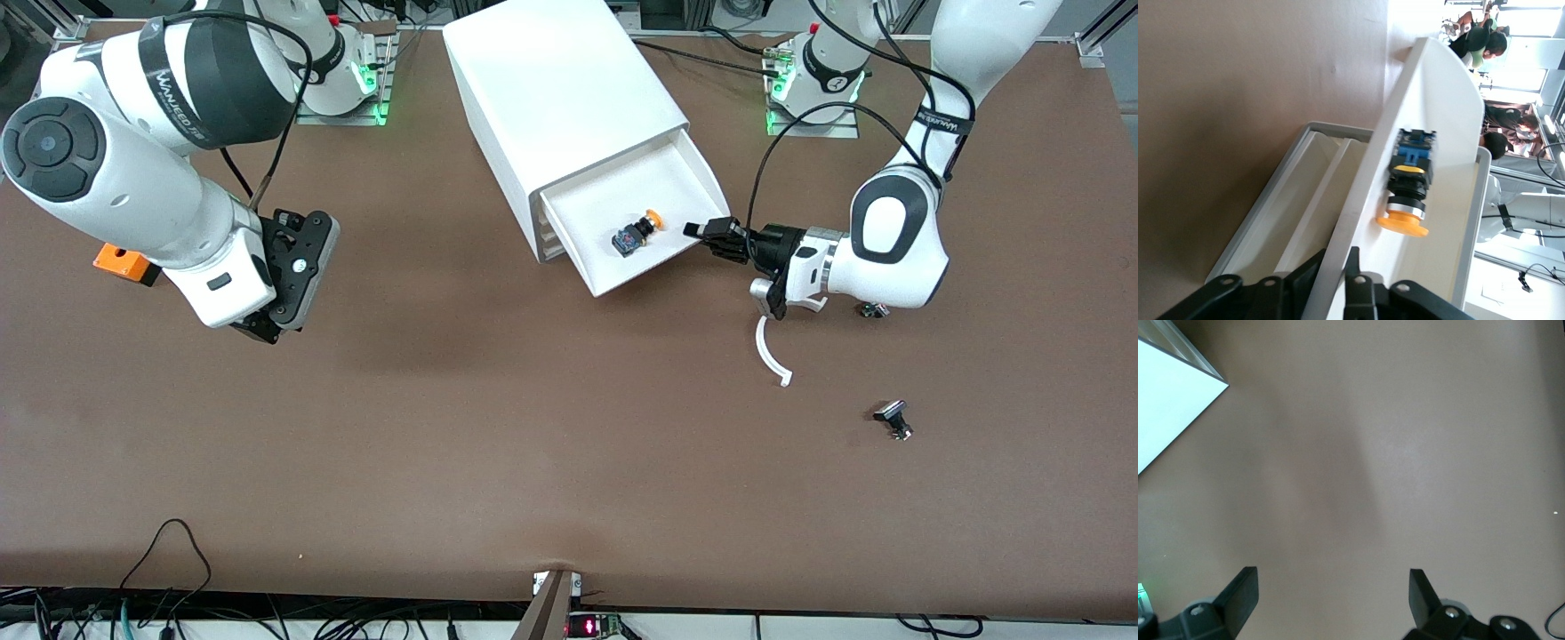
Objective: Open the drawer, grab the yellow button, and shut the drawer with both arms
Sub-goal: 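Grip the drawer handle with the left gripper and pull it open, then withdraw the left gripper while the right gripper moves over the drawer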
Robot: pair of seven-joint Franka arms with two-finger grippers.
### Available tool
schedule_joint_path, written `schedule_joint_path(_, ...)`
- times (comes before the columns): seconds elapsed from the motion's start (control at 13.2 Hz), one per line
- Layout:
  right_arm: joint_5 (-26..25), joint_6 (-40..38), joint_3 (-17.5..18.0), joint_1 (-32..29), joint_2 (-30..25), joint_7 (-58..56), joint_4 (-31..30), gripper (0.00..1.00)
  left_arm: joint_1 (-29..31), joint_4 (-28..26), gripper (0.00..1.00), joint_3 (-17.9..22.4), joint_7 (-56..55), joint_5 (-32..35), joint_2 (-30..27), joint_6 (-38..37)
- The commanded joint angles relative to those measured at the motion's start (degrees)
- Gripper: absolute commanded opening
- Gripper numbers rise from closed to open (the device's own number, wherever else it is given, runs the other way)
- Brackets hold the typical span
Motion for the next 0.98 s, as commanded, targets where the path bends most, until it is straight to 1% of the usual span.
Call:
schedule_joint_path(0.0, 1.1, -0.3, -0.2, 2.4, -0.5, -1.1, 0.6, 1.00, 0.4, 0.1, 1.00, 0.7, -0.7, 0.8, -0.2, 5.3)
schedule_joint_path(0.15, 1.7, 0.0, -0.1, 5.7, -1.0, -1.0, 0.8, 1.00, 0.9, 0.1, 1.00, 0.7, -0.6, 0.8, -0.6, 7.4)
schedule_joint_path(0.3, 1.8, -0.1, -0.1, 8.0, -1.0, -1.2, 2.8, 1.00, 3.2, 0.8, 1.00, 0.9, -0.8, 1.0, -1.7, 8.7)
schedule_joint_path(0.38, 2.1, -0.4, -0.1, 9.3, -0.9, -1.5, 3.3, 1.00, 3.3, 4.5, 1.00, 2.8, -1.0, 3.0, -1.8, 9.0)
schedule_joint_path(0.45, 3.9, -0.3, 0.0, 10.5, -0.5, -1.5, 3.2, 1.00, 3.3, 7.9, 1.00, 5.2, -0.9, 10.4, -1.9, 9.0)
schedule_joint_path(0.53, 6.0, 0.2, 0.8, 11.7, 0.0, -1.2, 3.2, 1.00, 3.4, 11.2, 1.00, 5.6, -0.9, 17.1, -2.3, 9.9)
schedule_joint_path(0.68, 8.6, 1.2, 3.4, 13.6, 2.7, -1.2, 3.5, 1.00, 3.8, 15.1, 1.00, 5.7, -1.2, 26.6, -4.3, 11.5)
schedule_joint_path(0.83, 9.0, 6.2, 8.1, 14.1, 5.3, -1.6, 4.8, 1.00, 4.2, 17.2, 1.00, 6.3, -1.4, 31.9, -6.6, 11.7)
schedule_joint_path(0.91, 9.0, 6.9, 9.8, 14.5, 6.8, -1.3, 6.4, 1.00, 4.2, 18.0, 1.00, 7.3, -1.4, 34.0, -8.0, 11.7)
